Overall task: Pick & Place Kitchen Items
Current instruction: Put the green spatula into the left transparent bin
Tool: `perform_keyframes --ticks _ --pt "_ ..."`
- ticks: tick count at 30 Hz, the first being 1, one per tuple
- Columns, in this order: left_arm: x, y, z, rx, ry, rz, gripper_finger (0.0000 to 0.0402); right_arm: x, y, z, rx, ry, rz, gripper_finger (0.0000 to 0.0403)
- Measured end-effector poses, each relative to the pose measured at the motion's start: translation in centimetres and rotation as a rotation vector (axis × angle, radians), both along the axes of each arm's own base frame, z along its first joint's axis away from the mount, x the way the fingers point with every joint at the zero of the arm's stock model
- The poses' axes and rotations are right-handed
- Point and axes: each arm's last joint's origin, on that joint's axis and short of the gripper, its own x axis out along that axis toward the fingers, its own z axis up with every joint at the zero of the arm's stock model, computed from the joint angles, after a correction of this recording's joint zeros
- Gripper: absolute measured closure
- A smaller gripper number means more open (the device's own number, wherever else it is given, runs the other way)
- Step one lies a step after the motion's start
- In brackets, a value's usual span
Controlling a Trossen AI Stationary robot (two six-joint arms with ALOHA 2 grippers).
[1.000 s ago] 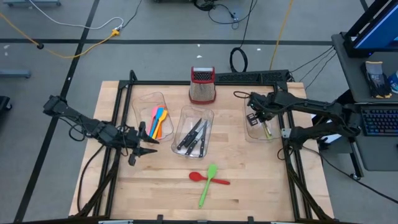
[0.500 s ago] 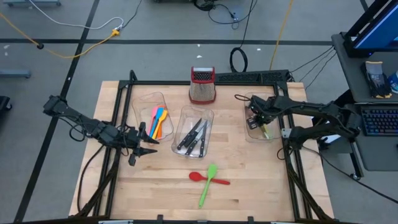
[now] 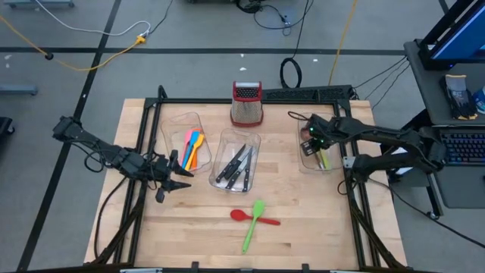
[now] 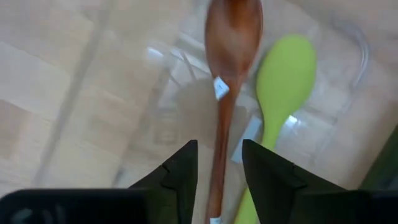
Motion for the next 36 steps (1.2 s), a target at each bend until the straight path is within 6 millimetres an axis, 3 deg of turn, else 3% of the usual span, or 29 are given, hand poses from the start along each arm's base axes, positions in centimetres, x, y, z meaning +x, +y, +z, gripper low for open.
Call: perform_keyframes --ticks 10,19,28,36 --pt "0.0 0.0 -0.2 0.002 0.024 0.003 0.0231 -0.2 2.1 4.1 -0.107 -0.382 0.064 0.0317" --pt "0.0 0.0 -0.3 -0.003 0.032 0.005 0.0231 0.6 5.3 7.5 -0.125 -0.749 0.256 0.0326" --pt "0.0 0.0 -0.3 -0.005 0.032 0.006 0.0231 2.4 9.6 7.3 -0.021 -0.793 0.522 0.0327" --pt "0.0 0.0 -0.3 -0.028 0.036 0.009 0.0231 5.1 13.2 4.6 0.155 -0.695 0.519 0.0308"
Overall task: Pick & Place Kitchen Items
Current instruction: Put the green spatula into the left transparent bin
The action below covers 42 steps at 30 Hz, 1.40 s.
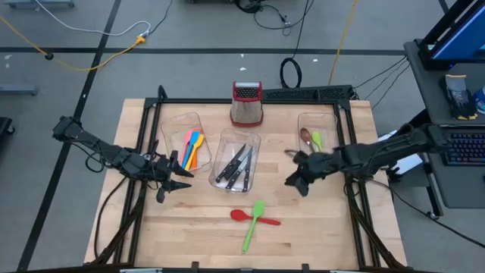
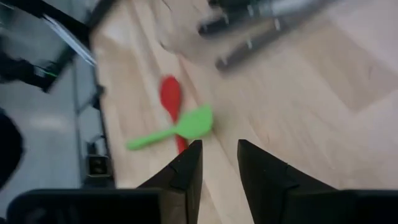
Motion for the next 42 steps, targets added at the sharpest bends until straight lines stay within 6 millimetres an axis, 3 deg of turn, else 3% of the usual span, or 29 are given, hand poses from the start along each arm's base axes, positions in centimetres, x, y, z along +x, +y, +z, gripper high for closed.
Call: perform_keyframes --ticks 7,19,36,42 --pt "0.0 0.0 0.0 0.000 0.000 0.000 0.0231 1.8 2.0 -3.5 -0.032 0.164 0.000 0.0271" --pt "0.0 0.0 0.0 -0.004 0.001 0.001 0.0231 5.5 4.8 -6.6 0.036 0.065 0.028 0.0224" --pt "0.0 0.0 0.0 -0.003 0.001 0.000 0.0231 7.2 5.3 -10.7 0.058 0.143 -0.018 0.0216" --pt "0.0 0.0 0.0 -0.004 0.001 0.000 0.0231 8.4 5.7 -11.6 0.108 0.064 -0.001 0.0217"
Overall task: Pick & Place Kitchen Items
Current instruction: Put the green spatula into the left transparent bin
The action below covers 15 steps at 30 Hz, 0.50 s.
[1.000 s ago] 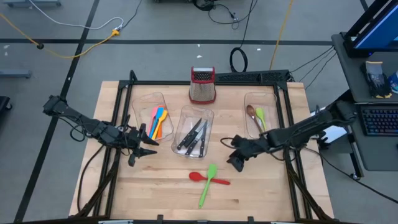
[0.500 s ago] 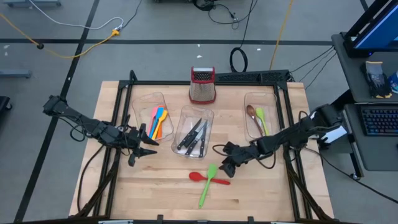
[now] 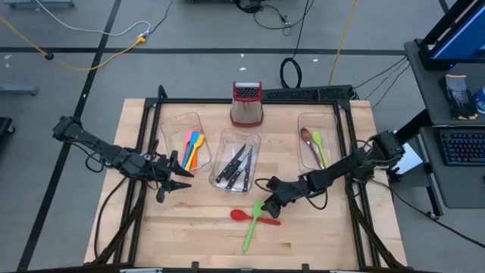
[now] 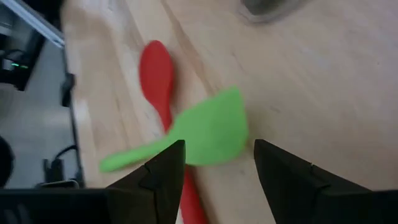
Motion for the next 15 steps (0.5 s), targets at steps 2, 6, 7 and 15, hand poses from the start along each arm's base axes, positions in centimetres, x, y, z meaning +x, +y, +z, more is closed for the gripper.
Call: perform_keyframes --ticks 2,6,7,15 --pt "0.0 0.0 0.0 0.001 0.000 0.000 0.0231 0.3 0.0 -0.3 0.010 -0.021 0.000 0.0217" --pt "0.0 0.0 0.0 0.001 0.000 -0.001 0.0231 0.5 -0.2 -1.0 0.006 -0.008 -0.007 0.0216" --pt "0.0 0.0 0.0 0.001 0.000 -0.001 0.0231 0.6 -0.2 -1.2 0.005 -0.002 -0.009 0.0216" --pt "0.0 0.0 0.0 0.005 0.000 -0.001 0.0231 1.0 -0.2 -1.1 0.018 -0.052 -0.007 0.0222"
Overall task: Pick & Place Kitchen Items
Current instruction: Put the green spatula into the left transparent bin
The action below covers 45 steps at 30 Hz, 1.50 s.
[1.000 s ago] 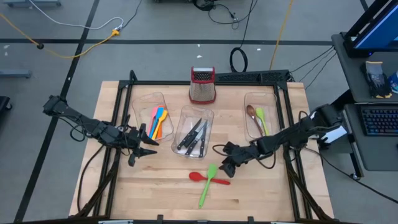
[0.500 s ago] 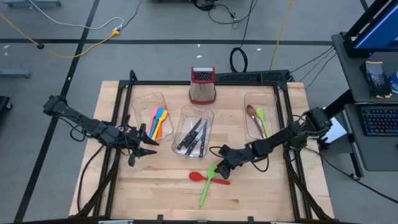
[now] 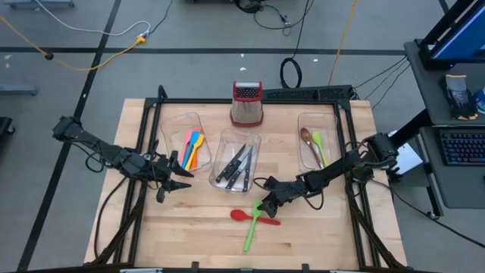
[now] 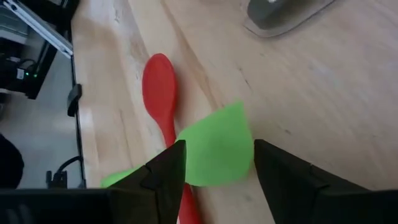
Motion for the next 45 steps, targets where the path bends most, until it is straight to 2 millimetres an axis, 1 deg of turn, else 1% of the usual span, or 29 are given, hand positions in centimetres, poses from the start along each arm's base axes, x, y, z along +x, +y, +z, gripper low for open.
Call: perform_keyframes --ticks 19,25,36,41,45 --pt "0.0 0.0 0.0 0.006 -0.001 -0.001 0.0231 0.1 0.4 0.3 0.028 -0.028 0.023 0.0234" --pt "0.0 0.0 0.0 0.005 -0.001 -0.001 0.0231 -0.2 0.4 -0.1 0.012 0.016 -0.007 0.0234" --pt "0.0 0.0 0.0 0.000 -0.001 0.000 0.0231 -0.2 0.4 -0.1 0.008 0.013 -0.010 0.0234" --pt "0.0 0.0 0.0 0.000 -0.001 0.000 0.0231 0.3 0.5 -1.2 0.016 0.005 -0.013 0.0234" --pt "0.0 0.0 0.0 -0.002 -0.001 0.000 0.0231 0.7 0.6 -1.4 0.023 -0.039 -0.010 0.0234"
